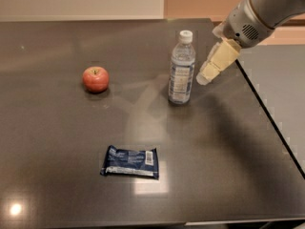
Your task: Knock blue plastic bottle over
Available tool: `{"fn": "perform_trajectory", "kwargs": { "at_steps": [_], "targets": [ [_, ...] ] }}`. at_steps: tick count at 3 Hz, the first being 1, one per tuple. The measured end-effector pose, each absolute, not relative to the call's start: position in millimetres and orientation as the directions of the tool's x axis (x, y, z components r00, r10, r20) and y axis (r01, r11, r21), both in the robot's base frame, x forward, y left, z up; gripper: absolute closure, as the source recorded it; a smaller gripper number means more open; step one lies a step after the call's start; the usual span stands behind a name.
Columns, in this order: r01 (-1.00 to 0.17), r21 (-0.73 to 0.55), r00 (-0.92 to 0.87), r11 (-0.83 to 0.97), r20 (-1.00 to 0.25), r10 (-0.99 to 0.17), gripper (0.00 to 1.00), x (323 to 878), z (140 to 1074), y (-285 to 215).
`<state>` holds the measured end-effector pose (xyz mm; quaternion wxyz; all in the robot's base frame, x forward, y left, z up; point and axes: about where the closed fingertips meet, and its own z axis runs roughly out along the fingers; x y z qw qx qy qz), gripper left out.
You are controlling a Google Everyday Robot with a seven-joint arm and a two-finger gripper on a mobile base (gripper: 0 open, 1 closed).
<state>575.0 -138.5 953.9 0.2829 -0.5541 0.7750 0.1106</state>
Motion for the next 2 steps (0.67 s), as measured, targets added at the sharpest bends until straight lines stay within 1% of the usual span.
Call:
{"fn": "perform_trajectory", "kwargs": {
  "at_steps": [2],
  "targets": [
    [-0.944,-0.095,-0.199,0.316,-0.601,-0.774,0.00,583.9,938.5,-112.9]
  ]
}}
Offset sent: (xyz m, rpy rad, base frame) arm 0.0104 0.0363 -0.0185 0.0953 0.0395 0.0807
